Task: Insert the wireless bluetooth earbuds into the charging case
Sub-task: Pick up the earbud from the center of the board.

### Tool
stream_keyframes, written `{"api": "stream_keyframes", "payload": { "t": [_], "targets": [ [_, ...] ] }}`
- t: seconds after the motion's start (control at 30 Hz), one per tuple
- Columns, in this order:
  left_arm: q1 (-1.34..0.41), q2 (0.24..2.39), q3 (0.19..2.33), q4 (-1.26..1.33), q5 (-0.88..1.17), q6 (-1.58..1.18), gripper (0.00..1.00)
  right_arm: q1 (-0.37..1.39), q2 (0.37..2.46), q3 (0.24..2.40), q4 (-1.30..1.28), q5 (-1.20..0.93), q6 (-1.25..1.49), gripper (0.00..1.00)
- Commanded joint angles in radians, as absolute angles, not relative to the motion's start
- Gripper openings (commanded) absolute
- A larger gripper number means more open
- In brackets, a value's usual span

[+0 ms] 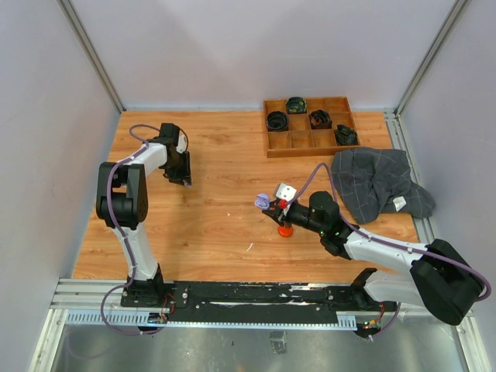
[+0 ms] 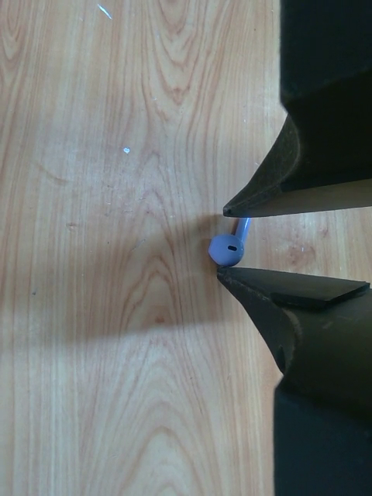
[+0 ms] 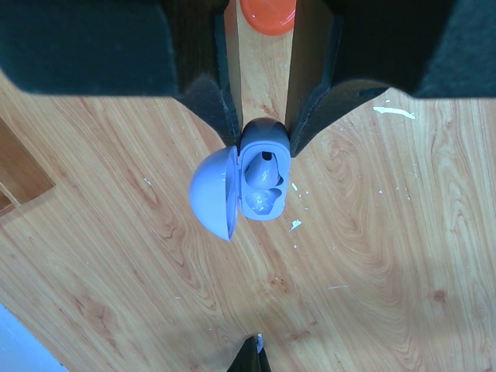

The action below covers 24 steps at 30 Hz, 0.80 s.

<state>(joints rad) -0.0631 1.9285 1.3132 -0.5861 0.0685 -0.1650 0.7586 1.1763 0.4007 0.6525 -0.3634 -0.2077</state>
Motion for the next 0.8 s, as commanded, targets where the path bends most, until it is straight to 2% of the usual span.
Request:
{"api": "stream_keyframes", "payload": {
  "t": [0.0, 0.3, 0.77],
  "targets": [
    [-0.07, 1.953, 1.339, -0.602, 0.073, -0.154, 0.36, 0.758, 1.172, 0.405, 0.676, -0.37, -0.198, 0.01],
    [-0.101, 1.98, 1.348, -0.621, 0.085, -0.129, 0.24, 0.758, 1.175, 0.407, 0.676, -0.372, -0.196, 0.01],
    [-0.358, 1.881, 1.234, -0.731, 0.053, -0.076, 0.23, 0.759, 1.161, 0.406, 0.669, -0.362, -0.199, 0.01]
  ]
}}
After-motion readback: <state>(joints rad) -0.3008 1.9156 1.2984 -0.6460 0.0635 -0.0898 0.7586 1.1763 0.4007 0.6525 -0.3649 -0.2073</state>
